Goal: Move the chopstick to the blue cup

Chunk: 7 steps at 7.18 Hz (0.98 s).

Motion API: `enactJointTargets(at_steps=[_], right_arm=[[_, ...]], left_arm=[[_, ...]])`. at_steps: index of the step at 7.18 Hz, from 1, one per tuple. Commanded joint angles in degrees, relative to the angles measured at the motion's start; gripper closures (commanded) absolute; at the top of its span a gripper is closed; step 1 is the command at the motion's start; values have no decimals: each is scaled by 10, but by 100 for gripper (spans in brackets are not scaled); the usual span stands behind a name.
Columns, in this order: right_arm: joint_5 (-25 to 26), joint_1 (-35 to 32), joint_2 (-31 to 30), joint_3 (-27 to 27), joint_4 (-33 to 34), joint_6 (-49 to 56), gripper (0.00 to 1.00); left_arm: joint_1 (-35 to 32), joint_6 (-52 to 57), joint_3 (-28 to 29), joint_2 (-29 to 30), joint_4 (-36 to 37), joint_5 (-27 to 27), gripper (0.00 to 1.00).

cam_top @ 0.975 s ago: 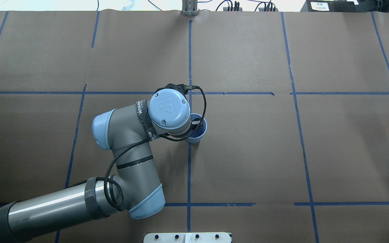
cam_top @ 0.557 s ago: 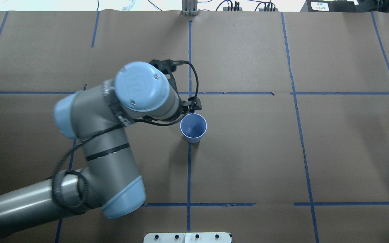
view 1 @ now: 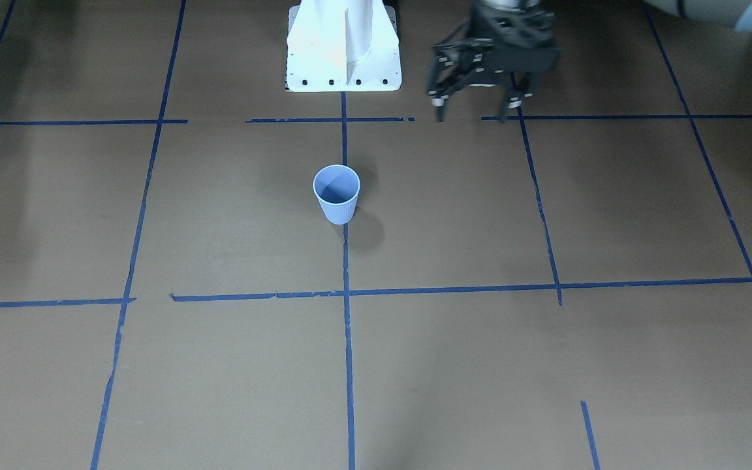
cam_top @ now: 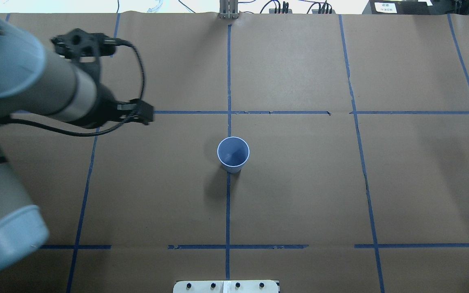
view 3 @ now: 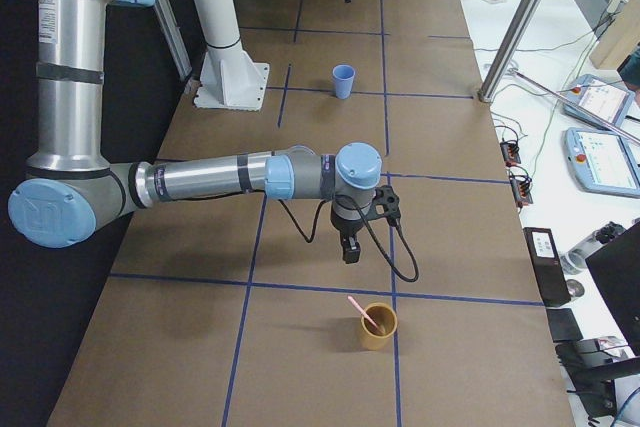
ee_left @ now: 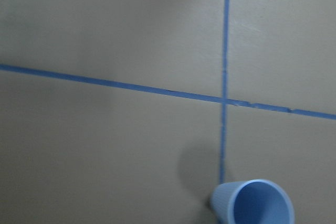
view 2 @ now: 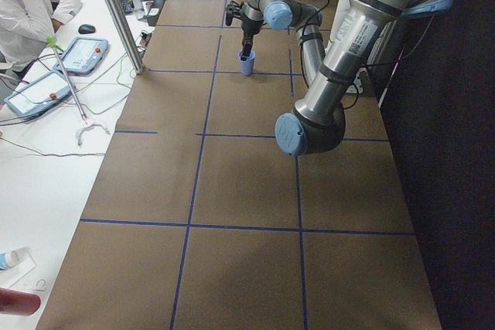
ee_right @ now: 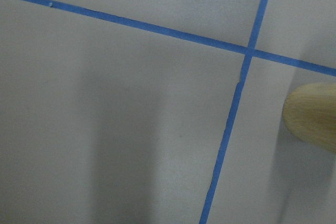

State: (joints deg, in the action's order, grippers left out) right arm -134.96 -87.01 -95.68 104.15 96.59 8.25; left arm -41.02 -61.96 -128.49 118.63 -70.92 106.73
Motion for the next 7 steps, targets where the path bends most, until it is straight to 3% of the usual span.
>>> enactJointTargets(at_steps=[1, 2, 4, 7], right_arm=[[26, -63, 26, -31, 1, 7, 0], [50, -74, 30, -50, 0, 7, 1], [50, -85, 97, -162, 0, -2, 3], [29, -72, 103, -197, 2, -59, 3]], left_arm=[[-45, 79, -26, -69, 5, 37, 0], [-45, 79, -26, -70, 6, 37, 0], [-47, 80, -24, -77, 5, 37, 0], [-47, 79, -26, -78, 5, 37, 0]])
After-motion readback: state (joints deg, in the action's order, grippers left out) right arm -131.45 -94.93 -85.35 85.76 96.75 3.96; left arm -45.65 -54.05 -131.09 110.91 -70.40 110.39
